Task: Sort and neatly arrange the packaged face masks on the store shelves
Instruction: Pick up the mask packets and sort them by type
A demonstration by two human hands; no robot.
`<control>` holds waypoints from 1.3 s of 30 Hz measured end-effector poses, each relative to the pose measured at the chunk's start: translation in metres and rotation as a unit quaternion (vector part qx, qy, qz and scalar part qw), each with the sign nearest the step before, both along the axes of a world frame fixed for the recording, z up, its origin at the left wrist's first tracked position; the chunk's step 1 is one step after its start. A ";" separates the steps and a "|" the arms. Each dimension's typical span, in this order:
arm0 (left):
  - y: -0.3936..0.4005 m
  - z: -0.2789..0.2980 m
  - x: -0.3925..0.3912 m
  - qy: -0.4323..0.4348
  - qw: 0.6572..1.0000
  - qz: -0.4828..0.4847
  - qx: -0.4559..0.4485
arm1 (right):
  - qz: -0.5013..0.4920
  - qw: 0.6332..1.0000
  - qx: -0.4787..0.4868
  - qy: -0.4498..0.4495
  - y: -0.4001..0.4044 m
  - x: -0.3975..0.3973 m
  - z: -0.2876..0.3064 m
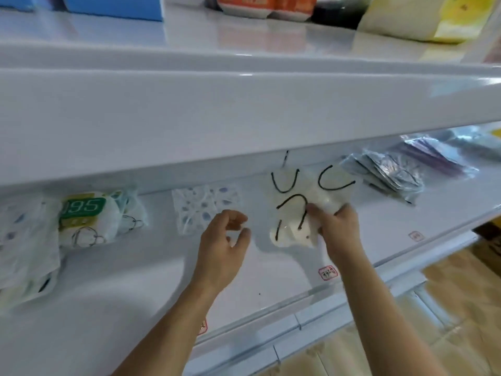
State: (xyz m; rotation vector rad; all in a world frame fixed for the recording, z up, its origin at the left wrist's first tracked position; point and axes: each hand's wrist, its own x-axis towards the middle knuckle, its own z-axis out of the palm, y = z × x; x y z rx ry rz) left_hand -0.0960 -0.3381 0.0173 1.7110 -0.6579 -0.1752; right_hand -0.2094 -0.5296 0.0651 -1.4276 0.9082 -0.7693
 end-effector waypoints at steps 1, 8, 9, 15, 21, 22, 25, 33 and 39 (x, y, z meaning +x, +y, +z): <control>0.000 -0.005 0.005 -0.078 0.996 0.033 0.043 | -0.003 1.000 0.006 0.012 -0.024 0.008 -0.001; 0.010 -0.017 0.037 -0.115 0.928 0.199 0.292 | -0.059 0.963 -0.205 0.167 -0.057 0.041 -0.006; 0.010 -0.019 0.038 -0.106 0.921 0.204 0.315 | -0.031 0.953 -0.259 0.152 -0.044 0.048 -0.010; 0.007 -0.015 0.058 -0.090 0.886 0.239 0.387 | 0.339 0.815 -0.386 0.267 0.036 0.134 -0.048; 0.049 0.001 0.083 0.076 0.955 0.171 0.232 | 0.251 0.815 -0.436 0.288 0.065 0.141 -0.060; 0.055 0.000 0.081 0.100 0.957 0.172 0.214 | 0.243 0.826 -0.434 0.264 0.067 0.138 -0.060; 0.066 0.003 0.068 0.160 0.958 0.206 0.118 | 0.243 0.880 -0.354 0.203 0.083 0.127 -0.055; 0.126 0.056 0.044 0.199 0.946 0.217 -0.134 | 0.221 0.900 -0.373 -0.035 0.206 0.105 -0.028; 0.230 0.067 0.067 0.169 0.908 0.284 -0.257 | 0.308 0.867 -0.376 -0.108 0.297 0.142 -0.004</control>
